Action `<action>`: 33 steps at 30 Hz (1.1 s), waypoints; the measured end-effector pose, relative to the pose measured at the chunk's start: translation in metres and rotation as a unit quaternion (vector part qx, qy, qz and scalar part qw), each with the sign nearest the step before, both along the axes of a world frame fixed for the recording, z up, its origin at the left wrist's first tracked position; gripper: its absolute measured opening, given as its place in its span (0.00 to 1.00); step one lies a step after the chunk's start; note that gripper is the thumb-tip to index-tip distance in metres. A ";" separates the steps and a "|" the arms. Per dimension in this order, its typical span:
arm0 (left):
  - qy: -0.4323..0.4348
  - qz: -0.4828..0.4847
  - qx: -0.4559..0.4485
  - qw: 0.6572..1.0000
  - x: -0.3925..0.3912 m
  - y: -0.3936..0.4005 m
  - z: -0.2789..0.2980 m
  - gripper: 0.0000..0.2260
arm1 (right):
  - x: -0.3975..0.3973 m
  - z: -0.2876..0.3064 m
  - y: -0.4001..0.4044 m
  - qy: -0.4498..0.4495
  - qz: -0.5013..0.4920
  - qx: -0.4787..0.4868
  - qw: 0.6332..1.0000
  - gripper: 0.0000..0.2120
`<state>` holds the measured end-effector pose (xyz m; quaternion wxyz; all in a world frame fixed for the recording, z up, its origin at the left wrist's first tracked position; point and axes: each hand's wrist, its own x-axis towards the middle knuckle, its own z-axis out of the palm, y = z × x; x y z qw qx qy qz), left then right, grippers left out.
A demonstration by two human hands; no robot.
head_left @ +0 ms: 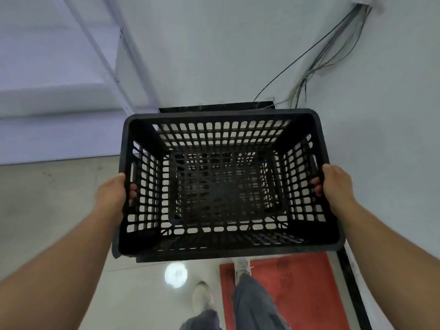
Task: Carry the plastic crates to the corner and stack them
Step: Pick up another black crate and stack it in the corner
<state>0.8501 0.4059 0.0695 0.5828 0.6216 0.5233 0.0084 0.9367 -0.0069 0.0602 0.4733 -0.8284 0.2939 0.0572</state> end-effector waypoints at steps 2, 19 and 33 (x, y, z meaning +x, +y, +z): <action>0.010 0.009 0.004 1.000 0.017 -0.003 -0.015 0.11 | 0.021 -0.014 -0.001 0.008 0.011 -0.003 1.000 0.14; 0.053 0.031 -0.030 0.998 0.118 0.001 -0.096 0.12 | 0.139 -0.094 0.004 0.064 0.025 0.012 0.998 0.12; 0.075 -0.016 -0.025 0.997 0.119 -0.001 -0.109 0.14 | 0.123 -0.109 -0.006 0.098 0.022 0.010 0.995 0.13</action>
